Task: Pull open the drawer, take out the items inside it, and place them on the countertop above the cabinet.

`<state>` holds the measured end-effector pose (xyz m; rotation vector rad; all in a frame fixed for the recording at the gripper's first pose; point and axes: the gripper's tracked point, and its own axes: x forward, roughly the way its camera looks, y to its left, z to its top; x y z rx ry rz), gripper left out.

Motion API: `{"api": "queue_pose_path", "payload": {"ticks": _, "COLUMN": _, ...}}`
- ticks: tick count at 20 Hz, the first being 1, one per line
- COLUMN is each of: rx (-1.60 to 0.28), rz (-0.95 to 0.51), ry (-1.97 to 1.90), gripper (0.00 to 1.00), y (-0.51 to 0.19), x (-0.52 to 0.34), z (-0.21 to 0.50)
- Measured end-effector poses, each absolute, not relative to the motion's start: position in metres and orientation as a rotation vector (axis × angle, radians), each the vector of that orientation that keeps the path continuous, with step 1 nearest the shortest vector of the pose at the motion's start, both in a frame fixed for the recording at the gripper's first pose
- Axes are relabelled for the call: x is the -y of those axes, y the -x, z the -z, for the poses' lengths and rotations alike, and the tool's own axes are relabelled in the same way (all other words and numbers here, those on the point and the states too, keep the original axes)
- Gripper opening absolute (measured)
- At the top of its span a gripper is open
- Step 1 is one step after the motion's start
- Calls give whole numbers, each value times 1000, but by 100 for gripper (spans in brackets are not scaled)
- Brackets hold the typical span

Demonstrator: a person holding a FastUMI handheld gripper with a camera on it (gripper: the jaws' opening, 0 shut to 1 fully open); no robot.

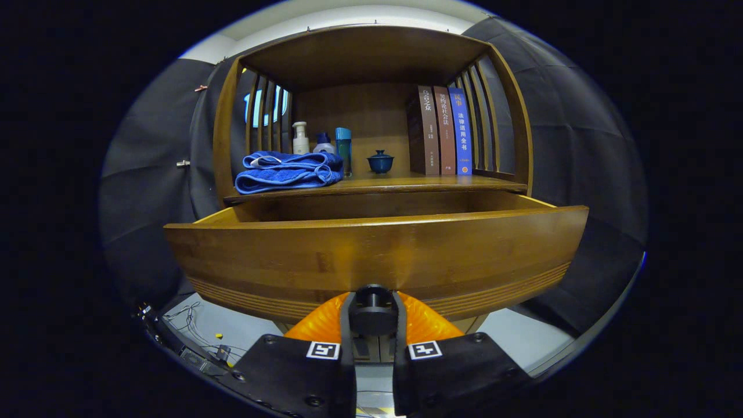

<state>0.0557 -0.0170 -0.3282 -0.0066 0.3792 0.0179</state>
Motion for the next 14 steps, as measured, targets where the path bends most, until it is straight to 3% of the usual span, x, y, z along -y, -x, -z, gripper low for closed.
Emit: {"api": "queue_pose_path", "payload": {"ticks": 14, "rx": -398, "rz": -28, "ry": 6, "gripper": 28, "y": -23, "x": 18, "z": 331}}
